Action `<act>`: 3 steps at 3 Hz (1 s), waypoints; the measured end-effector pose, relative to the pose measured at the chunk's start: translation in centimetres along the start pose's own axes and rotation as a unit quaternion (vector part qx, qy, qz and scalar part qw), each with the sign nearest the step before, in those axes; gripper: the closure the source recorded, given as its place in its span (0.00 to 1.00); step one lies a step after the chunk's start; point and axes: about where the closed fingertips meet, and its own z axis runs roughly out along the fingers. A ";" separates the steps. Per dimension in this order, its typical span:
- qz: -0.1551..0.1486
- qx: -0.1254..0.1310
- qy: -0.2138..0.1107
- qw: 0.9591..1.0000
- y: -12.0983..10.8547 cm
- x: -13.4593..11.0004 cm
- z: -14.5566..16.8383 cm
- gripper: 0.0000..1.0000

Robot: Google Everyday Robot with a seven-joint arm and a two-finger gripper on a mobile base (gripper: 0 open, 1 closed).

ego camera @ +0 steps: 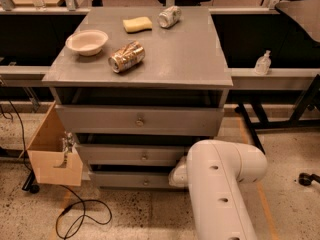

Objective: Close bottom drawer

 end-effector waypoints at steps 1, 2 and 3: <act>0.000 0.000 0.000 1.000 0.0 0.0 0.0 1.00; 0.000 0.000 0.000 1.000 0.0 0.0 0.0 1.00; 0.000 0.000 0.000 1.000 0.0 0.0 0.0 1.00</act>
Offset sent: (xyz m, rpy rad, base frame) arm -0.0866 -0.0400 0.0951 -0.0452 0.1588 -0.0661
